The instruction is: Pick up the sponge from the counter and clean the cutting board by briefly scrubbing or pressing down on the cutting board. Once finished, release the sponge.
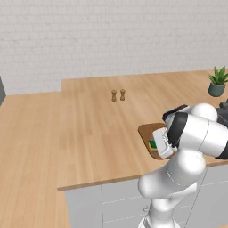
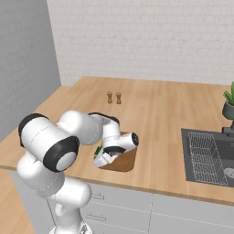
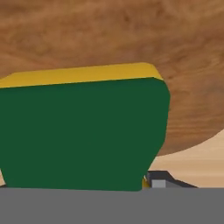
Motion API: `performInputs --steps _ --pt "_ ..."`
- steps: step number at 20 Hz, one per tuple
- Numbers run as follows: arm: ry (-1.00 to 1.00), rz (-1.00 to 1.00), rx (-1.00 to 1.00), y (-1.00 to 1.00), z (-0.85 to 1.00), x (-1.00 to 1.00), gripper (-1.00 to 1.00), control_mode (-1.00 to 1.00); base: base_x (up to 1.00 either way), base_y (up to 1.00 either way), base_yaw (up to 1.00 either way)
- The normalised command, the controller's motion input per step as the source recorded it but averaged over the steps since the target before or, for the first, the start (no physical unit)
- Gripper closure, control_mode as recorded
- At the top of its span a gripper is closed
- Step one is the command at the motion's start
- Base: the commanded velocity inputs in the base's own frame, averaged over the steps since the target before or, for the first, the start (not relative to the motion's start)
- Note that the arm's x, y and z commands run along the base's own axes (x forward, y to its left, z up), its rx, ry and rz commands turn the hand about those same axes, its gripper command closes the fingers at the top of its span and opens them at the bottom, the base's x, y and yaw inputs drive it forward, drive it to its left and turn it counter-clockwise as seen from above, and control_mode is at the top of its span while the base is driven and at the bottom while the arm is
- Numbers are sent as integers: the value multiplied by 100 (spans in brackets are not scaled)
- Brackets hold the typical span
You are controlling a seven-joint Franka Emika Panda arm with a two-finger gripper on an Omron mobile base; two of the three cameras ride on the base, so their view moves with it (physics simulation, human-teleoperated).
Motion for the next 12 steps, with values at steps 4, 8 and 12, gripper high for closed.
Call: performInputs --steps 4,8,12 --pt "0 0 0 2 0 -10 -100 -100 0 0 0" --pt "-1 4 0 0 13 -12 -100 -100 0 0 0" --pt "0 4 0 0 34 0 -100 -100 0 0 0"
